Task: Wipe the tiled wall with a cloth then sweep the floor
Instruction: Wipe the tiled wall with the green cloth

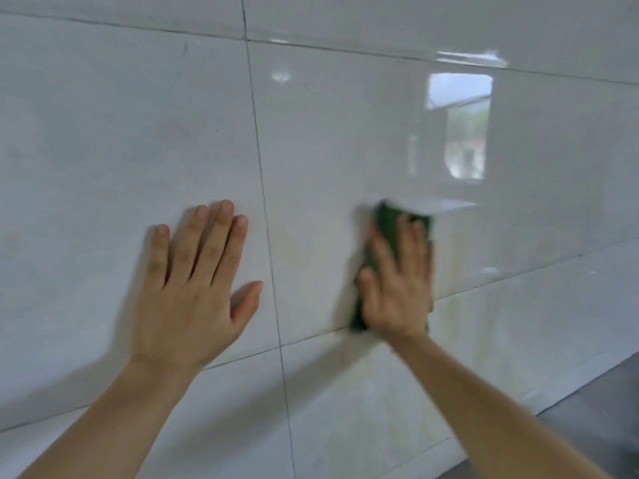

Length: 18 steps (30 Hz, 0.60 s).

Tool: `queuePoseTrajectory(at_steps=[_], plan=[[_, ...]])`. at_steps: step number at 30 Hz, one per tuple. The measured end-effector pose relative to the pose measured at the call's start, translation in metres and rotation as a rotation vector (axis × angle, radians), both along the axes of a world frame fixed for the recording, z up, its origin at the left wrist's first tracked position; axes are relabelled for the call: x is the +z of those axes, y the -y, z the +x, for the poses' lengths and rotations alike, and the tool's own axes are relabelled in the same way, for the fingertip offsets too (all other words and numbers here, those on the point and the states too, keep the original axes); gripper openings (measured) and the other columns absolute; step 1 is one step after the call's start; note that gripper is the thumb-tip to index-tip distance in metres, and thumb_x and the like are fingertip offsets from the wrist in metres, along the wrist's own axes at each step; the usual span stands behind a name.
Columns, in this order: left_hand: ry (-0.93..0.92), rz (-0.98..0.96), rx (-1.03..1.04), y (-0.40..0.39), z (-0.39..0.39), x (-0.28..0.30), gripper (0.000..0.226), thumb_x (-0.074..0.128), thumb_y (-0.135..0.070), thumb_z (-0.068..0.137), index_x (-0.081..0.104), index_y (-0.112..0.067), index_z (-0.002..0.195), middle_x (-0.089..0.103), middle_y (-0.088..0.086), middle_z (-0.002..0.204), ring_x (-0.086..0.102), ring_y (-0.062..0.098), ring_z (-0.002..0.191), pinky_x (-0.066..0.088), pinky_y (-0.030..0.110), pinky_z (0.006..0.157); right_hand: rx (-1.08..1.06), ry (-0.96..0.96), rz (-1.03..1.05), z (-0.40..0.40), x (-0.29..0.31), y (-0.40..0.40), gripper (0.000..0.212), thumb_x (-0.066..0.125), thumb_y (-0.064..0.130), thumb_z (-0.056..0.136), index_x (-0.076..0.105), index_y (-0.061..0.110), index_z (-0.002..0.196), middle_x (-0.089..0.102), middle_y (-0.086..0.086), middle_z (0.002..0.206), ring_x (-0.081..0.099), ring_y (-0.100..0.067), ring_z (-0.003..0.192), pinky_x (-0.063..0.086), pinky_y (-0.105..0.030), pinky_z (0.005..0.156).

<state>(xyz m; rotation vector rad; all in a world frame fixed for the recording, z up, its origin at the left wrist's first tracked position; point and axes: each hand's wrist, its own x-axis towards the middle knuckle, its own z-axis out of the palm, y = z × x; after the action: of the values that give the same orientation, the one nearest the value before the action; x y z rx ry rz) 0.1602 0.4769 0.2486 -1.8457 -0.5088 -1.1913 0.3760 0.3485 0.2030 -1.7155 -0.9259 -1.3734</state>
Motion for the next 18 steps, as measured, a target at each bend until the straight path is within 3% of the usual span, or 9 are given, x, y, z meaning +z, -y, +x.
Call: queuePoseTrajectory(at_steps=[2, 3, 5, 9, 11, 13, 16, 18], plan=[[-0.006, 0.005, 0.007, -0.001, 0.001, 0.0, 0.069, 0.031, -0.043, 0.094, 0.012, -0.005, 0.148, 0.006, 0.011, 0.156, 0.001, 0.027, 0.144, -0.001, 0.048, 0.116, -0.004, -0.393, 0.238, 0.014, 0.024, 0.008, 0.058, 0.021, 0.043, 0.093, 0.031, 0.024, 0.147, 0.019, -0.009, 0.158, 0.011, -0.027, 0.146, 0.014, -0.053, 0.116], [-0.004, 0.007, 0.009, -0.001, 0.002, -0.001, 0.069, 0.03, -0.042, 0.094, 0.012, -0.004, 0.148, 0.007, 0.012, 0.156, -0.001, 0.027, 0.144, -0.001, 0.049, 0.116, -0.003, -0.501, 0.307, 0.006, 0.026, 0.003, 0.061, 0.019, 0.043, 0.092, 0.025, 0.024, 0.149, 0.014, -0.008, 0.159, 0.008, -0.026, 0.147, 0.012, -0.053, 0.117], [0.004, 0.013, 0.006, -0.002, 0.002, -0.003, 0.067, 0.028, -0.042, 0.095, 0.011, -0.004, 0.148, 0.008, 0.013, 0.155, -0.001, 0.027, 0.144, -0.001, 0.049, 0.116, 0.001, -0.42, 0.264, -0.031, 0.005, -0.017, 0.059, 0.019, 0.044, 0.094, 0.025, 0.024, 0.149, 0.016, -0.01, 0.159, 0.007, -0.027, 0.147, 0.01, -0.053, 0.118], [-0.009, 0.015, -0.01, -0.001, 0.002, -0.002, 0.067, 0.026, -0.042, 0.096, 0.009, -0.005, 0.148, 0.007, 0.014, 0.156, 0.003, 0.029, 0.144, -0.003, 0.049, 0.115, 0.068, 0.137, -0.13, -0.077, -0.078, -0.039, 0.048, 0.024, 0.047, 0.095, 0.043, 0.028, 0.135, 0.031, -0.007, 0.15, 0.011, -0.024, 0.147, 0.015, -0.053, 0.116], [-0.014, -0.003, -0.014, -0.001, 0.002, -0.002, 0.068, 0.027, -0.042, 0.095, 0.007, -0.005, 0.149, 0.004, 0.013, 0.156, 0.0, 0.028, 0.144, -0.006, 0.049, 0.115, 0.068, 0.201, -0.154, -0.054, -0.076, -0.029, 0.047, 0.025, 0.047, 0.095, 0.043, 0.03, 0.136, 0.03, -0.006, 0.15, 0.011, -0.021, 0.147, 0.015, -0.053, 0.116], [-0.015, -0.02, -0.011, 0.0, 0.002, -0.002, 0.068, 0.027, -0.042, 0.095, 0.005, -0.006, 0.149, 0.003, 0.012, 0.156, -0.002, 0.029, 0.143, -0.009, 0.048, 0.114, 0.001, 0.051, -0.01, -0.029, -0.046, -0.017, 0.049, 0.025, 0.044, 0.095, 0.039, 0.027, 0.139, 0.03, -0.01, 0.152, 0.011, -0.023, 0.147, 0.017, -0.055, 0.115], [-0.003, -0.028, -0.031, 0.003, 0.001, -0.001, 0.067, 0.027, -0.041, 0.096, 0.003, -0.006, 0.149, 0.004, 0.012, 0.156, 0.001, 0.031, 0.142, -0.01, 0.045, 0.114, -0.031, -0.461, 0.342, -0.013, -0.001, -0.014, 0.057, 0.022, 0.039, 0.094, 0.028, 0.023, 0.148, 0.019, -0.011, 0.158, 0.011, -0.027, 0.146, 0.015, -0.056, 0.115], [0.028, -0.052, -0.066, 0.007, -0.001, -0.013, 0.065, 0.028, -0.038, 0.098, 0.003, -0.007, 0.149, 0.0, 0.009, 0.156, -0.003, 0.027, 0.143, -0.011, 0.043, 0.115, -0.018, -0.374, 0.294, -0.034, -0.017, -0.025, 0.056, 0.022, 0.039, 0.095, 0.029, 0.022, 0.148, 0.021, -0.012, 0.157, 0.014, -0.031, 0.145, 0.015, -0.056, 0.116]])
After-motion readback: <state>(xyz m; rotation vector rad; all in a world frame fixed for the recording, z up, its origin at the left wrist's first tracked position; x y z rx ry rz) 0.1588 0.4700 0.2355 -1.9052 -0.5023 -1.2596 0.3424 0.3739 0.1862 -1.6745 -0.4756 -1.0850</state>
